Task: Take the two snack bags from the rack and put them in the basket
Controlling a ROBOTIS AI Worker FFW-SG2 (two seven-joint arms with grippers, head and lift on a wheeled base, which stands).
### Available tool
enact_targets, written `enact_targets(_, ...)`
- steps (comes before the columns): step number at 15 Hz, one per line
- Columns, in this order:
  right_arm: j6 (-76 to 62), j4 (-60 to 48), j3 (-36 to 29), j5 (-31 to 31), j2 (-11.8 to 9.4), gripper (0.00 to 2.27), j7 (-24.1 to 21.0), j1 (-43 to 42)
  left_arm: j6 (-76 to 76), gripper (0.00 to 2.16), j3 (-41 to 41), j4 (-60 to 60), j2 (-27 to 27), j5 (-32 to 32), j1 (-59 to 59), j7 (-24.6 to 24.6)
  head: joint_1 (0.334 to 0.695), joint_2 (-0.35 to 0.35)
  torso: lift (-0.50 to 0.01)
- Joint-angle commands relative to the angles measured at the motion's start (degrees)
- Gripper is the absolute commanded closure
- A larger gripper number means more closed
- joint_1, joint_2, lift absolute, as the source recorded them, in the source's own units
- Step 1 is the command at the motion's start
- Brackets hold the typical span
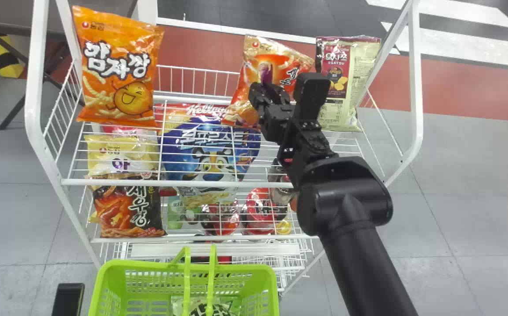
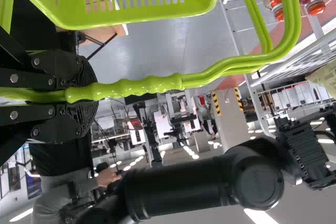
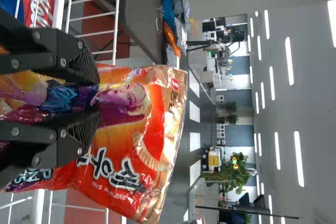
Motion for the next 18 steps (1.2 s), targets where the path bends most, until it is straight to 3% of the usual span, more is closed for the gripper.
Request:
enact_targets(1, 1.7, -3.5, 0.0, -0.3, -0.7, 2.25, -0.6, 2.3, 0.2, 2.14, -0.2, -0.2, 0.0, 0.0, 0.2, -0.1, 0.695, -0.226, -0.011)
enact_targets(4, 2.6, -6.0, -0.3, -2.4, -1.4, 2.25, -0.9, 4.6, 0.2, 2.14, -0.1, -0.8, 0.1, 0.0, 0.7, -0.3, 0.695, -0.236, -0.011)
enact_targets(9, 11.6, -26.7, -0.4, -7.4, -8.2, 2.25, -1.6, 14.5, 0.2, 2.14, -0.3, -1.3, 0.1, -0.1, 1.0, 0.3, 0.695, -0.263, -0.011)
enact_targets(16, 32.0, -52.7, -10.2, -19.2, -16.8, 2.25, -2.6, 30.8, 0.2, 2.14, -0.3, -0.6, 0.0, 0.0, -0.4, 1.1, 0.695, -0.337, -0.011)
enact_targets(18, 42.0, -60.8, -12.7, -19.2, -18.3, 2.25, -2.6, 35.7, 0.2, 2.14, -0.1, -0.2, -0.3, 0.0, -0.5, 1.1, 0.695, -0.350, -0.011)
